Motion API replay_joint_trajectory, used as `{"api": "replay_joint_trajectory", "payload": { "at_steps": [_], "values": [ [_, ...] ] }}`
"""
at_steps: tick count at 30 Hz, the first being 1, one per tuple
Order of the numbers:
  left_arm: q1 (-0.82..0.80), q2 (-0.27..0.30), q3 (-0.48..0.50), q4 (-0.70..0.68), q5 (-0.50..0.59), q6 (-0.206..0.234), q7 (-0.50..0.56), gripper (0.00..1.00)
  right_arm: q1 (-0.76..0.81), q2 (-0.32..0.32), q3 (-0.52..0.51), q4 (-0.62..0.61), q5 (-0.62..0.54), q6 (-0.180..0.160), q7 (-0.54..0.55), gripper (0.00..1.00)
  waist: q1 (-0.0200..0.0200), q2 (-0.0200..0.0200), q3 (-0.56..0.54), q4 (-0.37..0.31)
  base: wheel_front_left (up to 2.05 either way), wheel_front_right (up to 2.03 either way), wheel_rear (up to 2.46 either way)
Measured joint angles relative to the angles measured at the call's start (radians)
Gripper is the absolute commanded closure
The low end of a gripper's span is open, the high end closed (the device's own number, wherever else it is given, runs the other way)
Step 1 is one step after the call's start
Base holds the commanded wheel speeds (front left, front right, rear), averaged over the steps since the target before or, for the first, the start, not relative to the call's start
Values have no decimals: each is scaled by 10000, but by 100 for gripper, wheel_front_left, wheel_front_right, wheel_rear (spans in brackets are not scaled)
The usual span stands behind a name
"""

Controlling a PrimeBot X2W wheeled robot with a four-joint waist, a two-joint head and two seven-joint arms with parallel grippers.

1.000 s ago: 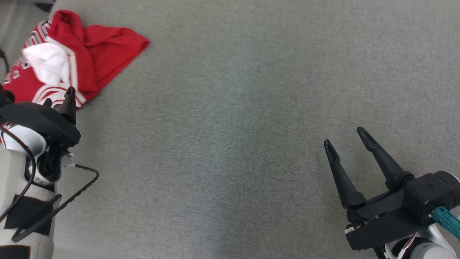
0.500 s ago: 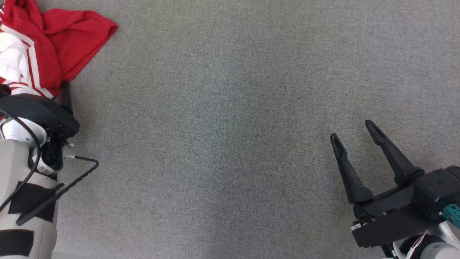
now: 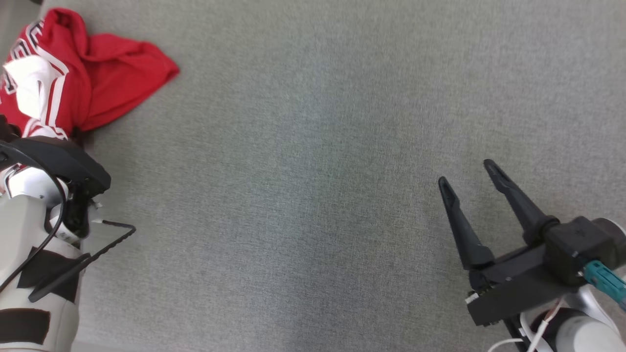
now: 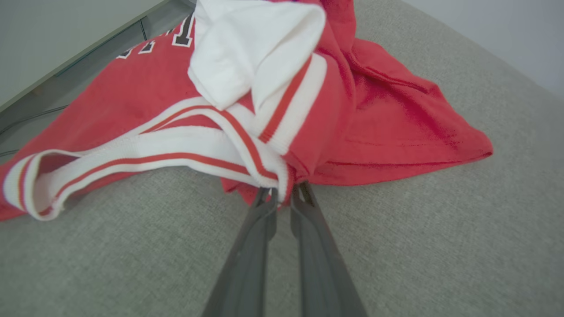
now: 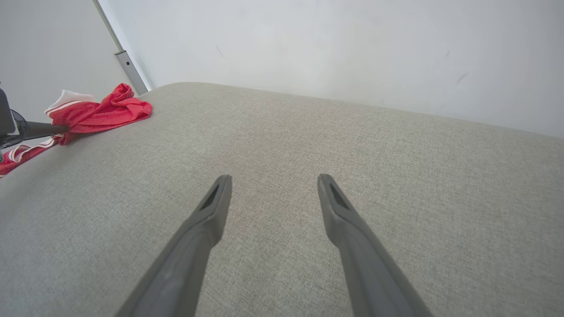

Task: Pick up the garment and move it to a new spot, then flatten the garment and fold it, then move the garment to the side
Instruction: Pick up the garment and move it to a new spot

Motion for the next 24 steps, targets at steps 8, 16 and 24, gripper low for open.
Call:
{"api": "replay_joint_trajectory", "payload": {
  "at_steps": [8,16,24],
  "values": [
    [-234,401,-316,190,407,-443,-336,100,-330,564,247,1026,408,88,-405,0,-1,-1,-918,55,0,0,0],
    [-547,380,-842,109,715,-953,-594,100,-265,1104,399,2192,886,144,-932,0,-1,-2,-2024,6,0,0,0],
    [-1010,-506,-1371,-355,1016,-1281,-861,100,-239,1436,656,3312,1166,226,-1409,0,-2,-3,-3164,-270,0,0,0]
  ]
}}
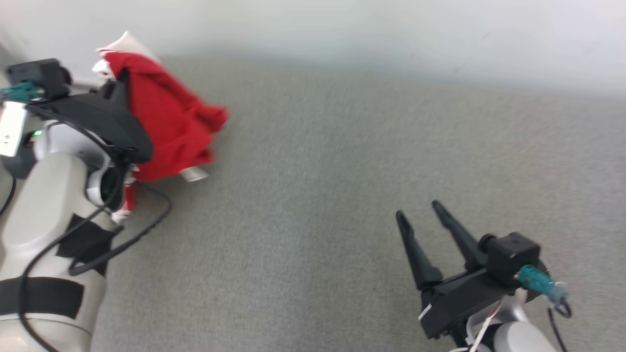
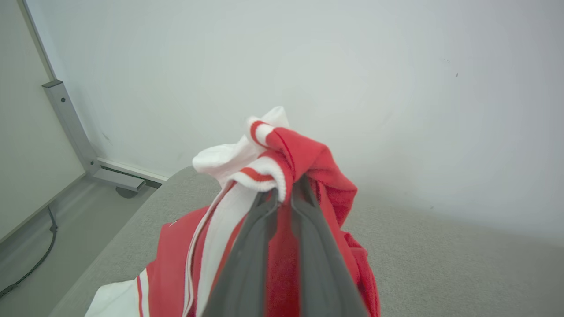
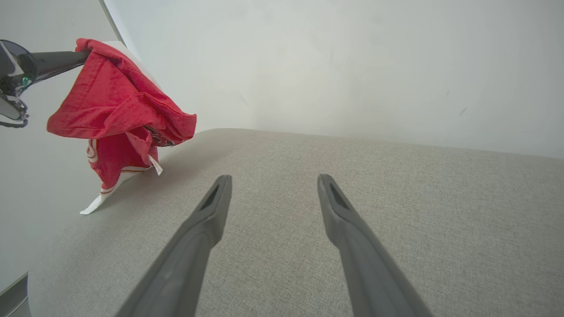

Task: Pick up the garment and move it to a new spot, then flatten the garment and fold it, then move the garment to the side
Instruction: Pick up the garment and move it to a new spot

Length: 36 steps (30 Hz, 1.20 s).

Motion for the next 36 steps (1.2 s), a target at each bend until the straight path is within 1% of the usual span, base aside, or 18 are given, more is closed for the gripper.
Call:
{"api": "replay_joint_trajectory", "payload": {
  "at_steps": [4,9,12,14,19,24,29,34,36],
  "values": [
    [3,-192,-261,-56,48,-150,-29,100,2,81,190,430,98,52,-169,0,0,0,-410,-204,0,0,0],
    [86,-803,-757,-437,105,-389,-77,100,72,188,437,991,213,125,-420,0,-1,0,-1036,-710,0,0,0],
    [303,-1202,-1064,-777,105,-474,-73,100,422,219,619,1168,224,123,-502,0,0,0,-1391,-1086,0,0,0],
    [519,-1363,-1312,-1118,105,-512,-58,100,740,244,744,1166,226,123,-520,0,0,0,-1605,-1367,0,0,0],
    [1060,-1455,-1948,-1864,104,-564,194,100,1106,265,863,1058,288,109,-604,0,1,0,-2027,-2127,0,0,0],
    [1400,-1467,-2393,-2288,-10,-637,443,100,1207,270,1022,882,288,109,-640,0,1,0,-2279,-2917,0,0,0],
    [1351,-1455,-2596,-2537,-48,-637,504,100,1205,272,1116,821,288,109,-681,0,1,1,-2360,-3715,0,0,0],
    [934,-1446,-2644,-3147,-54,-642,213,100,1204,272,1101,775,288,109,-685,0,2,1,-2297,-4476,0,0,0],
    [868,-1457,-2824,-3254,-67,-648,182,100,1213,251,1022,681,290,109,-698,0,2,1,-2233,-4742,0,0,0]
  ]
}}
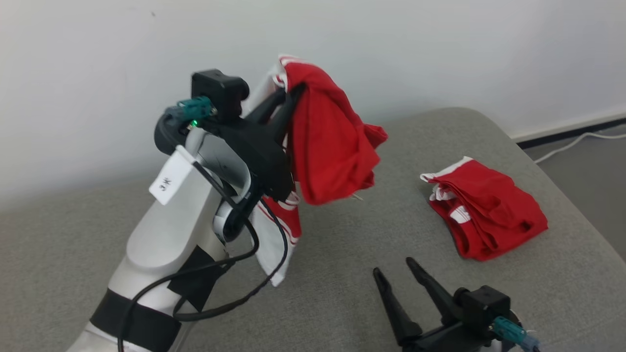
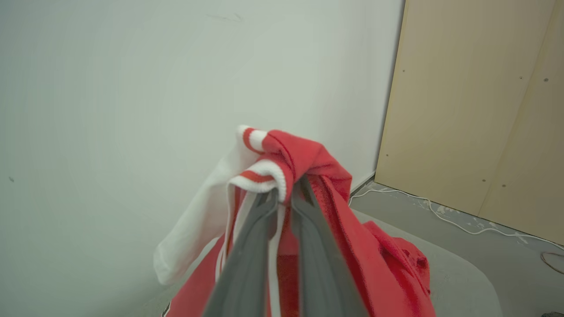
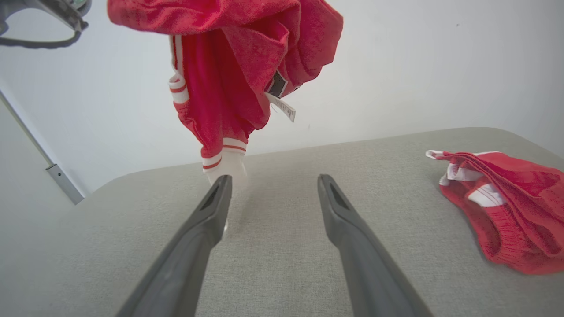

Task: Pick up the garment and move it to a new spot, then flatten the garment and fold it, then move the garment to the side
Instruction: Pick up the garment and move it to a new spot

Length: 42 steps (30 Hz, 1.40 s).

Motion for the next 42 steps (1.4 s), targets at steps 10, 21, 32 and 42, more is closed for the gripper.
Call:
{"api": "replay_joint_trajectory", "payload": {
  "at_steps": [10,21,32,42],
  "values": [
    [1466,742,-625,1659,19,-4,203,100,181,-190,-399,-240,19,-163,-173,0,2,2,656,-144,0,0,0],
    [2423,1616,67,3053,2,589,-253,0,95,-224,-382,-217,19,-163,-173,0,2,2,882,1133,0,0,0],
    [3442,2140,1127,3242,-654,1277,-1540,0,-37,-169,-104,128,19,-159,-161,0,0,2,537,1587,0,0,0],
    [5069,2109,2000,1381,-1248,1436,-2991,0,221,-203,-828,424,219,-437,-472,0,0,2,124,1547,0,0,0]
  ]
}}
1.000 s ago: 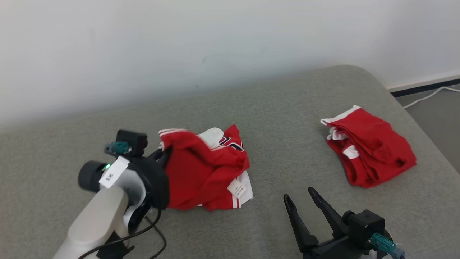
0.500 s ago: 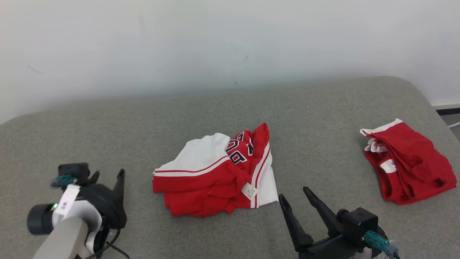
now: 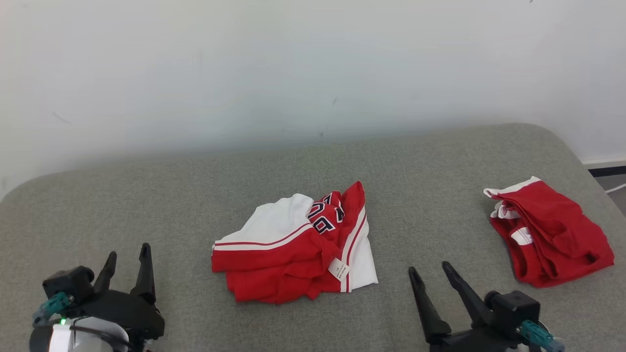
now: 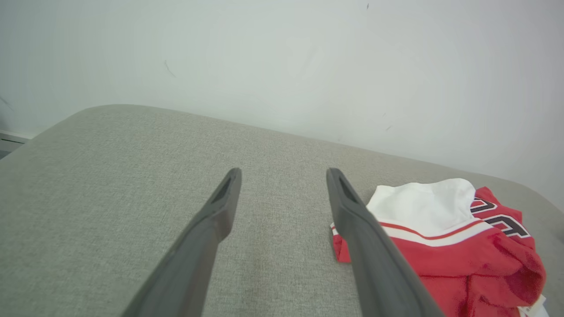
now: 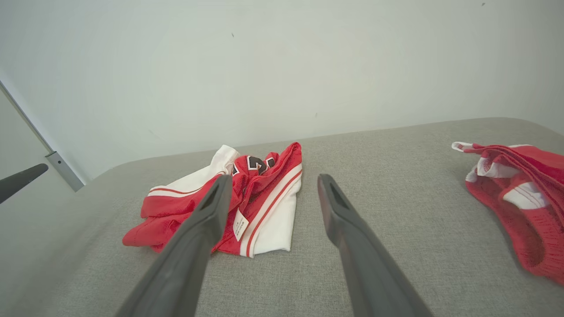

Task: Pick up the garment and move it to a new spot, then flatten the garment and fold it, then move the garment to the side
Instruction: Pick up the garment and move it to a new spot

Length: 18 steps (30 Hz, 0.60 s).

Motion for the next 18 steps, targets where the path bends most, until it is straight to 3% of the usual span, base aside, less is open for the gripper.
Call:
{"api": "replay_joint_trajectory", "payload": {
  "at_steps": [8,13,18],
  "values": [
    [1947,-56,-295,-2853,401,75,2,0,830,-301,-1143,-148,397,-334,-453,0,0,0,-310,353,0,0,0],
    [3015,221,-307,-4688,838,240,6,0,1223,-353,-1549,-157,541,-430,-644,0,-1,-1,-484,633,0,0,0],
    [3830,431,-322,-5582,999,349,6,0,1252,-334,-1685,-150,619,-443,-719,0,-1,0,-587,800,0,0,0]
  ]
}}
